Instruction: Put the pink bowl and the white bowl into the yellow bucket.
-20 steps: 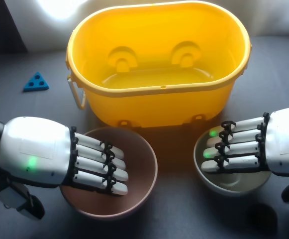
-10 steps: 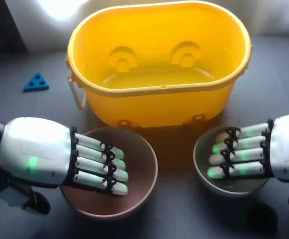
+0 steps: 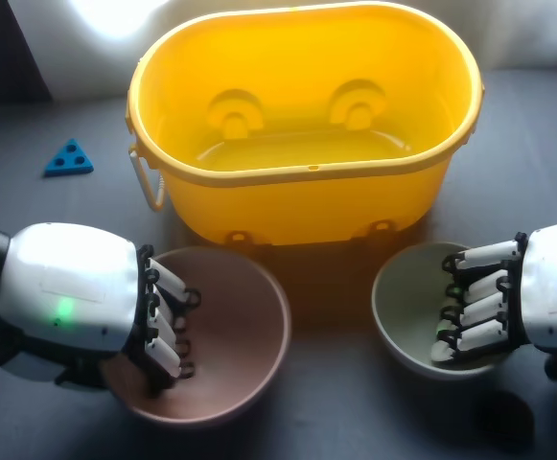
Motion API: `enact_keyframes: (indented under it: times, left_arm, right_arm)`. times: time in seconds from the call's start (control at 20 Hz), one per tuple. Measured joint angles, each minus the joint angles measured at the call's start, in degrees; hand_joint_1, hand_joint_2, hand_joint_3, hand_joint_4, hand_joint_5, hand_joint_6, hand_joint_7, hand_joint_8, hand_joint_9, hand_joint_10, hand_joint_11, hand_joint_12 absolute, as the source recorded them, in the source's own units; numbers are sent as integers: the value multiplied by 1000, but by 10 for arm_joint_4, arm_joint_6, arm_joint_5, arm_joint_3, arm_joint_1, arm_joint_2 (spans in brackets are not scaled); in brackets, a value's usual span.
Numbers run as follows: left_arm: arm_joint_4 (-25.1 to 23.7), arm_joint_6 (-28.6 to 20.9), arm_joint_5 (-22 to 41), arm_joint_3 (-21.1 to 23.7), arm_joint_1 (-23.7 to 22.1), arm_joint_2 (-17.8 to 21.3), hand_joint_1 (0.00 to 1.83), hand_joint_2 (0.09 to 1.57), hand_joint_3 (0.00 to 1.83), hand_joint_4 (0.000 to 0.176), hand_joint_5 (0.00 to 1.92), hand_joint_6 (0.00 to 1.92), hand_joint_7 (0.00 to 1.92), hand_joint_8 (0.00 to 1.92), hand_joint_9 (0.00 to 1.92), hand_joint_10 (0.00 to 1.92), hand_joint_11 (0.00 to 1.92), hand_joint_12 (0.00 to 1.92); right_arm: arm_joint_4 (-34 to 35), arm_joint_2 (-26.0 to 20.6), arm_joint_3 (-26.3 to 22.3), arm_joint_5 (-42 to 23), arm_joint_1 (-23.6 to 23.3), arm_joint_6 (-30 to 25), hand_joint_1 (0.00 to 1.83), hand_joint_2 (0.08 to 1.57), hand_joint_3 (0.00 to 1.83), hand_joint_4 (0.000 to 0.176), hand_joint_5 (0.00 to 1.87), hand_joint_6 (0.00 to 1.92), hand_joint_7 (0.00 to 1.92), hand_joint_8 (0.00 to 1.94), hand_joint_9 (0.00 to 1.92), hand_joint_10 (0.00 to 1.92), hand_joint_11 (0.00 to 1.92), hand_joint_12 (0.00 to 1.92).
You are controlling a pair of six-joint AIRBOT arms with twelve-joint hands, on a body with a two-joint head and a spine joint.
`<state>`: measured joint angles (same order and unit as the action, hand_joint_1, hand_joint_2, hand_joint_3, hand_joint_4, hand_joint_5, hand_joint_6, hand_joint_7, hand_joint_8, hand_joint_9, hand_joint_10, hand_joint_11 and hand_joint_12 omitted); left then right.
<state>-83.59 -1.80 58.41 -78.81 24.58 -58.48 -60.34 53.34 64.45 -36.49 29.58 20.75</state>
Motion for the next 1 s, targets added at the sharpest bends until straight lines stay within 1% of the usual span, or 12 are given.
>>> enact_keyframes:
  times: [0.05,0.1,0.15,0.2,0.25,0.3,0.4,0.45,0.55,0.7,0.85,1.0]
  left_arm:
    - [2,-2,3,0,0,0,1358,1160,0,0,819,1265,910,1069,820,1219,679,760]
    - [2,-2,4,0,0,0,1363,1151,0,0,810,1251,932,1055,856,1181,707,759]
    - [2,-2,5,0,0,0,1363,1151,1,0,795,1240,934,1069,862,1189,692,765]
    - [3,-2,6,0,0,0,1363,1152,1,0,783,1233,944,1067,861,1197,677,764]
    - [3,-2,8,0,0,0,1365,1149,0,0,790,1205,962,1045,861,1206,652,787]
    - [3,-2,9,0,0,0,1363,1156,0,0,782,1202,969,1069,822,1241,585,848]
    - [3,-2,9,0,0,0,1360,1163,0,0,772,1223,965,1065,792,1290,539,905]
    - [4,-2,9,0,-1,0,1365,1150,0,0,805,1161,1007,1029,805,1249,565,925]
    - [7,-2,10,0,-1,0,1367,1144,1,0,805,1144,1010,1011,827,1242,533,933]
    - [8,-7,15,0,-3,1,1363,1154,1,0,819,1159,952,1063,810,1285,508,927]
    - [11,-9,20,0,-4,3,1361,1156,2,0,844,1150,933,1136,786,1256,523,933]
    - [19,-13,31,0,-8,8,1361,1146,3,0,874,1183,937,1063,810,1205,549,924]
  right_arm:
    - [7,0,0,-5,0,0,1323,1107,1,0,843,31,893,22,872,62,496,1073]
    - [8,0,0,-9,0,0,1369,1089,15,0,905,827,1019,636,946,901,785,746]
    - [9,0,0,-12,0,0,1380,1087,4,0,925,1005,1028,772,1007,996,877,816]
    - [10,0,0,-15,0,0,1383,1087,0,0,921,1053,1035,804,1028,990,889,872]
    - [10,0,0,-17,0,2,1475,1072,1,0,913,1025,1056,747,1104,800,845,1335]
    - [10,0,0,-19,0,0,1406,1071,1,0,903,1054,1070,760,1118,854,900,1085]
    - [9,0,0,-25,0,2,1391,1062,0,0,955,1008,1083,741,1116,868,961,916]
    - [7,0,0,-31,0,1,1393,1050,0,0,1015,900,1108,717,1118,874,972,915]
    - [0,0,0,-41,0,1,1389,1065,0,0,1010,909,1072,783,1060,963,917,981]
    - [-8,-3,0,-51,0,1,1399,1022,0,0,1133,721,1192,571,1133,823,988,894]
    - [-25,-12,0,-78,-5,2,1396,1035,1,0,1057,837,1154,646,1134,826,966,919]
    - [-39,-22,1,-104,-18,1,1397,1037,0,0,1042,833,1154,670,1132,841,966,954]
